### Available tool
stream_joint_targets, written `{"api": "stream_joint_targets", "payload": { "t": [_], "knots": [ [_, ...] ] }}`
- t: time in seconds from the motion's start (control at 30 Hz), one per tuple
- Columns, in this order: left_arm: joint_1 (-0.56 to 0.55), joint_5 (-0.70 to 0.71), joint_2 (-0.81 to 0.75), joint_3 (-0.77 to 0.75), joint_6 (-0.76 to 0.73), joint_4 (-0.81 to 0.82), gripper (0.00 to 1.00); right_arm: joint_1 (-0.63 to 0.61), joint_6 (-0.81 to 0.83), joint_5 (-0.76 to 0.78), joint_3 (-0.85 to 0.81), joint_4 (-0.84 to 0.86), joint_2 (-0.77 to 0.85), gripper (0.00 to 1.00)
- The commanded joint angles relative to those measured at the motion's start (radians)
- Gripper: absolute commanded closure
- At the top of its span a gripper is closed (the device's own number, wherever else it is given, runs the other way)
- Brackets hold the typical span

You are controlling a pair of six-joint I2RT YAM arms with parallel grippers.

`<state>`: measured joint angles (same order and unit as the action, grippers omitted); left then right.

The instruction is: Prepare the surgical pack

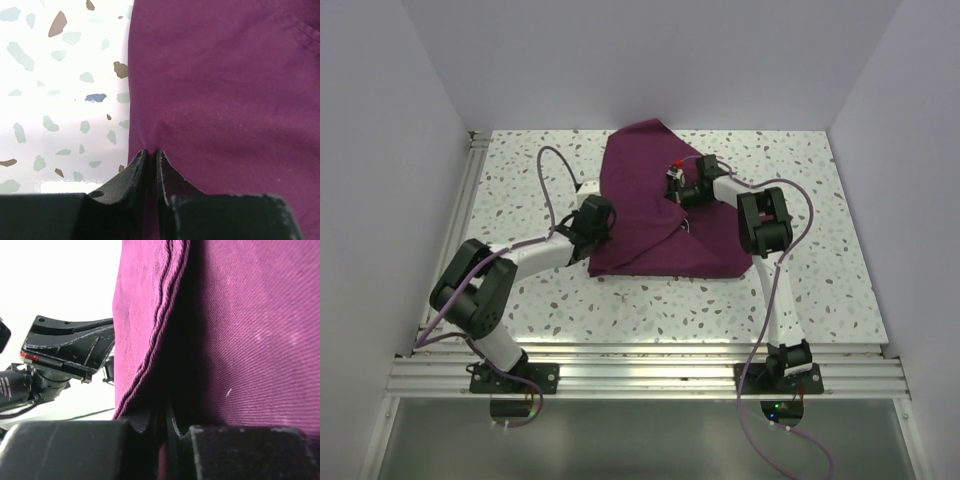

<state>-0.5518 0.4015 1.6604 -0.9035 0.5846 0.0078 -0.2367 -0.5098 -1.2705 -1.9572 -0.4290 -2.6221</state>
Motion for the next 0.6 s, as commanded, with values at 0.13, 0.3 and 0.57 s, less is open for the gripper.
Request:
{"api": "stream_joint_targets", "payload": {
  "t": [0.13, 0.3, 0.57],
  "knots": [
    [-0.008, 0.145, -0.022, -0.002, 0.014, -0.083, 0.85, 0.025, -0.085, 0.152, -0.002, 0.024, 0.086, 0.71],
    [-0.020, 0.163, -0.039, 0.015, 0.021, -0.069, 0.83, 0.074, -0.147, 0.220, 0.112, 0.139, 0.227, 0.55],
    [-0.039, 0.183, -0.057, 0.025, 0.015, -0.051, 0.76, 0.140, -0.184, 0.244, 0.308, 0.259, 0.430, 0.44]
  ]
}}
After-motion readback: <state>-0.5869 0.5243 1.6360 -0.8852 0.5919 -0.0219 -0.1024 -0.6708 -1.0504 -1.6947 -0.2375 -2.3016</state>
